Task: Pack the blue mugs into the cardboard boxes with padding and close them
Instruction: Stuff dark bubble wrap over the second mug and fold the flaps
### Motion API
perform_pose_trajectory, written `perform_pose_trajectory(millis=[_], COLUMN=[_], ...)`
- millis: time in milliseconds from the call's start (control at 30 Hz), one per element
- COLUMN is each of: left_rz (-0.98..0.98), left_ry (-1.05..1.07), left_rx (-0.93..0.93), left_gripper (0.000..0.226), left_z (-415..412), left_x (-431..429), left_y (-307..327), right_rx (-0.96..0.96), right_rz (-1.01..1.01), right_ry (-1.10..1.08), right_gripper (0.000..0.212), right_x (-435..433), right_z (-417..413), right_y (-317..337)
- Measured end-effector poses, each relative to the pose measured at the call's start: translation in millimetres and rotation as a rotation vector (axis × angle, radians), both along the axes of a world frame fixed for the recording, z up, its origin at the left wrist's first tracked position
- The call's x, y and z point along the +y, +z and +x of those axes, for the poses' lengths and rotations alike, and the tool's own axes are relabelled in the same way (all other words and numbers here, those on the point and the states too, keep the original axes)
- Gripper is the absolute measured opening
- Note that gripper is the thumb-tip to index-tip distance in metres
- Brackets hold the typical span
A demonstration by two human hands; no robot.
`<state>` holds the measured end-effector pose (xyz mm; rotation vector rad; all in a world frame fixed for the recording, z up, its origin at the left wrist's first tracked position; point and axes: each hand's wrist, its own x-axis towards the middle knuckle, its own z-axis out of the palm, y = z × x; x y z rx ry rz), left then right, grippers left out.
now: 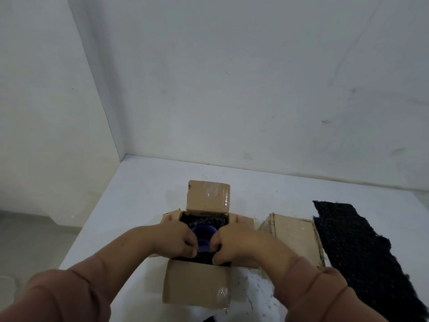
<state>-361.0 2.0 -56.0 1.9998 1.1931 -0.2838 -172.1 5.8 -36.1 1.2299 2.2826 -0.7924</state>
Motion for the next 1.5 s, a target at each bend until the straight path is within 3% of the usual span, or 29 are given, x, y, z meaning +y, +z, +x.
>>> perform_pose_trajectory(millis=[100,200,400,533,633,900,1000,1100,1167,1300,1500], left_rz=[-0.018,0.02,0.279,0.516,0.47,0.454,0.528,0.783,0.831,0.816,0.788], left_ry=[-0.002,-0.023,-0.169,-0.262,-0.208,-0.138,-0.02,0.051,0.101,0.163,0.164], left_rx=[0.019,0.035,0.22,0.338,0.325,0.278,0.172,0.295,0.371,0.433,0.419], left_gripper=[0.012,0.011,0.014,0.018,0.015,0.009,0.007,0.025,0.028,0.013,0.049], left_z=[-2.5,-1.7,6.5,12.4,7.6,7.1,7.2,13.9,21.1,32.9,34.1], left_x=[2.9,3.3,-1.6,-5.7,-5.2,-9.0,-10.4,-11.3,-10.8,-5.8,-1.3], left_y=[-1.7,-5.5,-8.7,-11.0,-12.9,-14.0,-15.6,-20.2,-18.0,-14.6,-17.5], right_rx=[-0.055,-0.174,-0.392,-0.366,-0.341,-0.189,-0.012,0.081,0.061,-0.021,-0.024], right_rz=[-0.015,0.103,0.305,0.384,0.346,0.481,0.525,0.618,0.63,0.629,0.599], right_ry=[-0.002,0.06,0.249,0.247,0.204,0.187,0.078,0.007,0.035,0.093,0.064], right_gripper=[0.016,0.018,0.021,0.018,0.019,0.021,0.019,0.017,0.014,0.02,0.04], right_x=[-0.3,-3.3,-12.6,-15.2,-10.9,-10.3,0.3,8.9,10.4,6.4,3.1], right_z=[-3.5,-5.5,-20.3,-17.5,-9.7,-0.5,5.3,7.7,6.7,4.6,6.1], right_y=[4.9,5.2,-2.4,-11.7,-16.5,-39.3,-41.4,-40.3,-41.4,-46.4,-51.5])
